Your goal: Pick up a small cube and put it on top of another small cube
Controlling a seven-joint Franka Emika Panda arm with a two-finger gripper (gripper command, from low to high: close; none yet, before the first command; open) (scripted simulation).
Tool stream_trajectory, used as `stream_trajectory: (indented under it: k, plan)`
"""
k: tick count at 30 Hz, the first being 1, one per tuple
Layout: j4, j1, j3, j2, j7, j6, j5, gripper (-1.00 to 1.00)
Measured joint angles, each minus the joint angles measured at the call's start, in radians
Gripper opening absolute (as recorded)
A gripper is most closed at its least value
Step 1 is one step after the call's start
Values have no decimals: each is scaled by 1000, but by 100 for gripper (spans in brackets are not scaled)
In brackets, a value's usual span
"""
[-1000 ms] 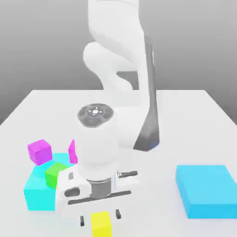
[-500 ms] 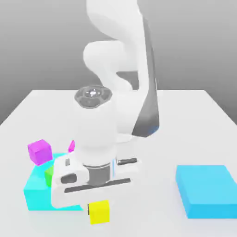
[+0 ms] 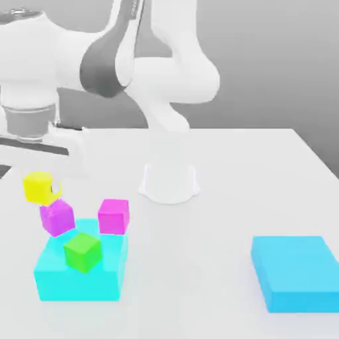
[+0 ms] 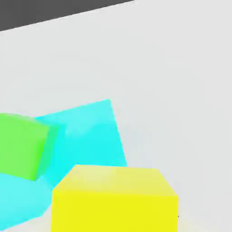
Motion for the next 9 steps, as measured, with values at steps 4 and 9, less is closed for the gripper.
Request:
stream_trajectory:
  k: [4,9]
  plan:
    - [-63,-6,-34,58,-14,109,32,-100]
    - [-87,3,-49,143,-31,216,52,100]
